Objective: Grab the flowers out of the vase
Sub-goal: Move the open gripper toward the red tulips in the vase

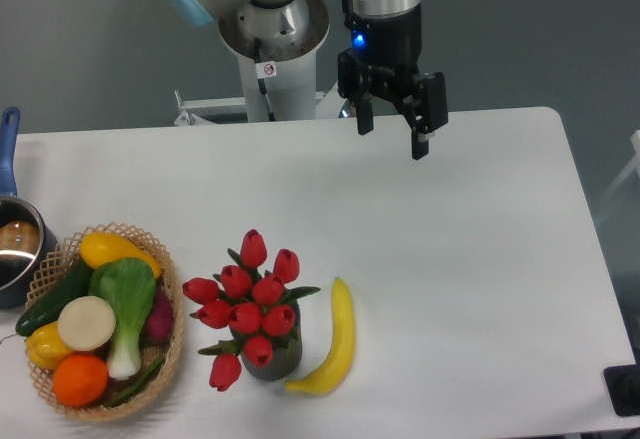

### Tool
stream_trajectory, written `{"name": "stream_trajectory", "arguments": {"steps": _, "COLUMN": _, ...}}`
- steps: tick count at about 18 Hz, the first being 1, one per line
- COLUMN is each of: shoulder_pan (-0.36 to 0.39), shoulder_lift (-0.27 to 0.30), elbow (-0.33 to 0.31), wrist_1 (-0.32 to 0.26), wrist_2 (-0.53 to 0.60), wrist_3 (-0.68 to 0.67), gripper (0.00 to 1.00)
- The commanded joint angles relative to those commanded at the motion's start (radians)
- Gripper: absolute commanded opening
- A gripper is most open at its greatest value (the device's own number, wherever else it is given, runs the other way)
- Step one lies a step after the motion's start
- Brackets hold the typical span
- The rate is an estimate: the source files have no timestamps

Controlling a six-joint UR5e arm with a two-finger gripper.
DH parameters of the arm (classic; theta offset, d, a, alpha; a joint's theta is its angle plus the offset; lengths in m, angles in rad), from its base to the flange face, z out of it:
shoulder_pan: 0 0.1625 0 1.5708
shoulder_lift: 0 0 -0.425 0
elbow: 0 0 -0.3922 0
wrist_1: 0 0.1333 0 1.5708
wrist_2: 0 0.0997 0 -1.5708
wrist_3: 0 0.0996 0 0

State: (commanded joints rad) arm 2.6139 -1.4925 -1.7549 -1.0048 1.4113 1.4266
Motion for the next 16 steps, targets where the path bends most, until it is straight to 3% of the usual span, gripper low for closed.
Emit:
{"name": "stream_trajectory", "arguments": {"steps": 4, "shoulder_pan": -0.005, "shoulder_lift": -0.008, "elbow": -0.008, "wrist_1": 0.047, "wrist_2": -0.006, "wrist_3": -0.069, "gripper": 1.00}}
{"name": "stream_trajectory", "arguments": {"steps": 12, "shoulder_pan": -0.017, "shoulder_lift": -0.002, "elbow": -0.090, "wrist_1": 0.143, "wrist_2": -0.074, "wrist_3": -0.291, "gripper": 1.00}}
{"name": "stream_trajectory", "arguments": {"steps": 16, "shoulder_pan": -0.063, "shoulder_lift": -0.020, "elbow": -0.118, "wrist_1": 0.152, "wrist_2": -0.075, "wrist_3": -0.377, "gripper": 1.00}}
